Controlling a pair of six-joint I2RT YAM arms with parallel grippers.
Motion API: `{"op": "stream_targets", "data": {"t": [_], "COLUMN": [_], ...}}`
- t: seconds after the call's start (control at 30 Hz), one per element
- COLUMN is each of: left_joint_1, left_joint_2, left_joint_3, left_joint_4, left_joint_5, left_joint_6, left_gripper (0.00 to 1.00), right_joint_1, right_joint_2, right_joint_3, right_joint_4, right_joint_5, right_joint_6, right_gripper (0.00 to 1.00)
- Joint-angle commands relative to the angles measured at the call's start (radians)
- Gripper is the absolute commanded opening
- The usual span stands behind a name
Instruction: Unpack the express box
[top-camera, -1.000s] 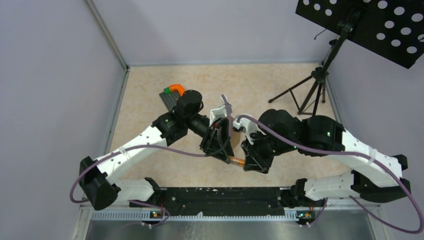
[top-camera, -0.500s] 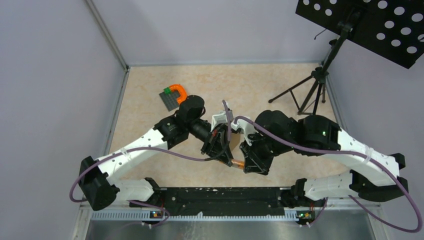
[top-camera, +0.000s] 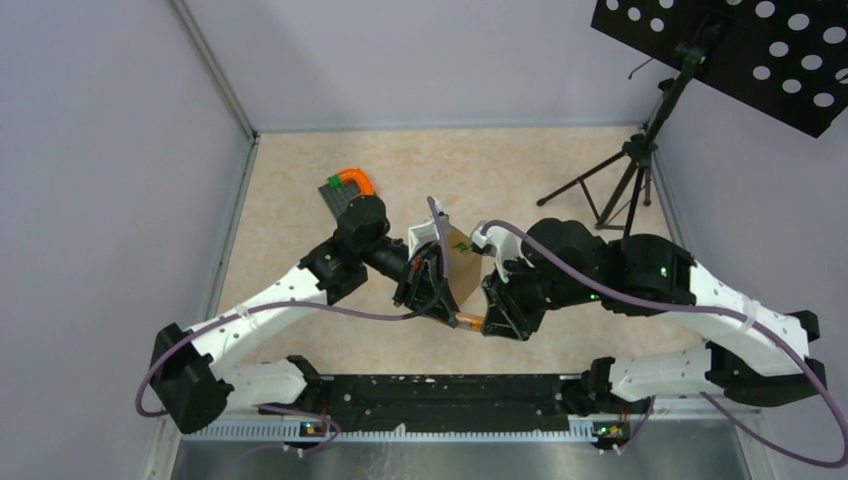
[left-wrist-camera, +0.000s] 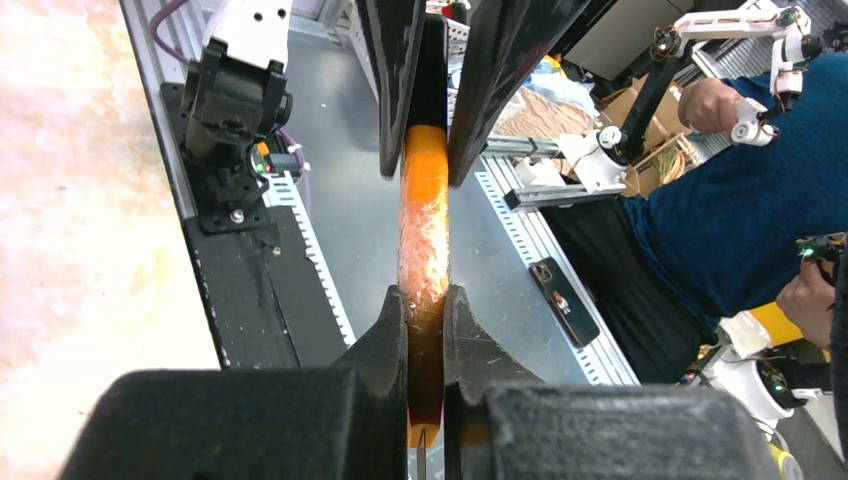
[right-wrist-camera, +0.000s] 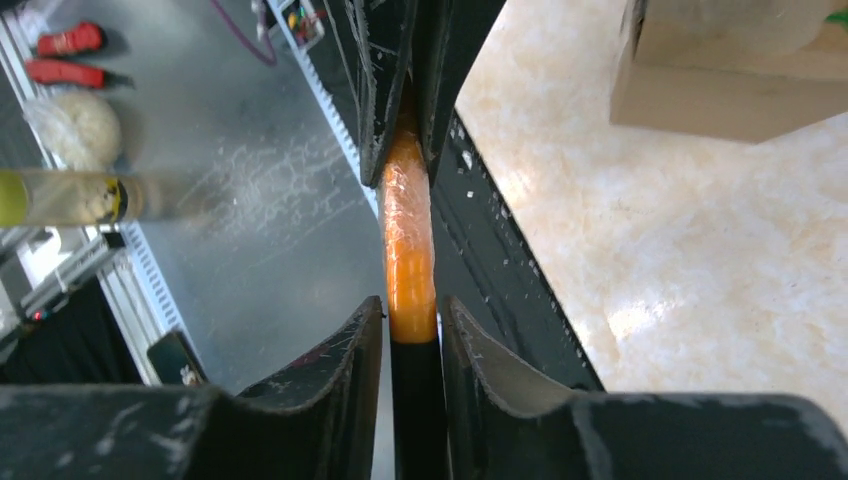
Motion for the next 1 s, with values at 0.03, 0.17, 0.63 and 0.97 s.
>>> {"op": "stream_targets", "data": {"t": [0.03, 0.17, 0.63, 0.97], "left_joint_1": [0.03, 0.049, 0.065, 0.097], "left_joint_2": [-0.022, -0.025, -0.05, -0.057], "left_joint_3": [-0.036, -0.052, -0.077, -0.09], "left_joint_4": [0.086, 0.126, 0.238, 0.279], "left_joint_5": [0.027, 0.027, 0.044, -0.009], "left_joint_6": [-0.092, -0.121, -0.201, -0.237], "left_gripper": [0.0, 0.0, 0.0, 0.0], "right_joint_1": [0.004, 0.003, 0.003, 0.003], "right_joint_2": [-0.076, -0.096, -0.126, -0.143], "right_joint_3": [0.004, -0.014, -0.047, -0.133], "right_joint_4": [0.118, 0.138, 0.164, 0.26], "right_joint_5": [0.071, 0.079, 0.187, 0.115], "right_joint_6": [0.048, 0.059, 0.059, 0.076], "right_gripper": [0.33, 0.37, 0.62, 0.58]}}
